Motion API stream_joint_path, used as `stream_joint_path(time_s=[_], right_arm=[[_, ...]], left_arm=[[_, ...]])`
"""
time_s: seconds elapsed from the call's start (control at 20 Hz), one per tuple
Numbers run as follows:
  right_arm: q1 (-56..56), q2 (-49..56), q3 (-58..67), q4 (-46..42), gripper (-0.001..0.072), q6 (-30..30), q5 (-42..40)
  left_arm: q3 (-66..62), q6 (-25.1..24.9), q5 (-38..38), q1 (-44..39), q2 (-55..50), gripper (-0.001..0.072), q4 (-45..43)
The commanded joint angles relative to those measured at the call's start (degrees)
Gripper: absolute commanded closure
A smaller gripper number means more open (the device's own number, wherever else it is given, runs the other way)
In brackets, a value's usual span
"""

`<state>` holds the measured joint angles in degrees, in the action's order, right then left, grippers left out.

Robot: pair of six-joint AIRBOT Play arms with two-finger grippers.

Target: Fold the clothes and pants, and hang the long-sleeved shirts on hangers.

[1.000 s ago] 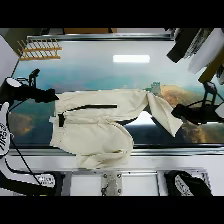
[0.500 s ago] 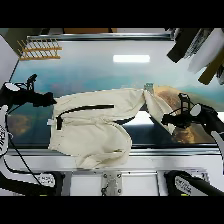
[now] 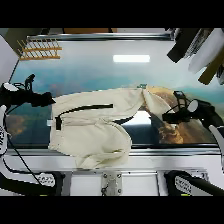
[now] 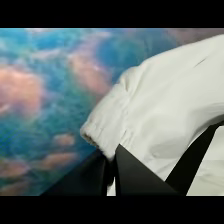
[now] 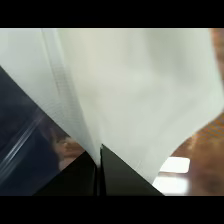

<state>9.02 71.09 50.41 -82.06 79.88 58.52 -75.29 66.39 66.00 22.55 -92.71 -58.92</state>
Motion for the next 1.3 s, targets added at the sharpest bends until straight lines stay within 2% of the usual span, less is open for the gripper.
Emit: stream_joint_path(time_s=[0.0,0.15,0.4,0.5,0.6,0.75,0.9,1.15,1.2,1.25], right_arm=[[3.7,-6.7,10.4,-6.9,0.0698,-0.4,11.3],[8.6,-13.4,18.1,-8.0,0.0698,2.2,15.8],[13.4,-18.2,21.6,-8.0,0.0699,7.2,16.2],[13.3,-16.8,21.6,-7.8,0.0699,7.4,16.5],[13.3,-13.7,21.6,-7.7,0.0699,10.2,16.5],[13.2,-6.9,21.6,-7.7,0.0699,11.1,15.5],[13.1,1.5,22.9,-7.7,0.0699,13.4,10.6],[8.6,16.3,33.4,-7.7,0.0696,20.6,-8.3],[7.4,19.1,36.5,-7.5,0.0637,21.3,-12.9],[6.3,21.8,39.8,-6.6,0.0385,22.6,-17.0]], left_arm=[[-5.6,0.0,3.1,3.3,1.2,0.069,0.0],[-7.8,0.0,2.7,6.3,4.2,0.069,0.0],[-7.8,0.0,3.0,7.7,5.5,0.069,0.1],[-7.8,0.0,2.2,7.2,5.5,0.069,0.5],[-7.8,0.0,0.3,6.4,5.5,0.069,0.5],[-7.8,0.0,-4.7,4.0,5.2,0.069,0.4],[-7.8,0.0,-12.7,1.1,3.1,0.069,0.5],[-11.0,0.2,-23.9,-4.0,-4.1,0.069,0.6],[-13.4,1.4,-24.8,-5.2,-6.1,0.0657,0.5],[-16.1,4.0,-25.7,-6.1,-7.9,0.0324,0.5]])
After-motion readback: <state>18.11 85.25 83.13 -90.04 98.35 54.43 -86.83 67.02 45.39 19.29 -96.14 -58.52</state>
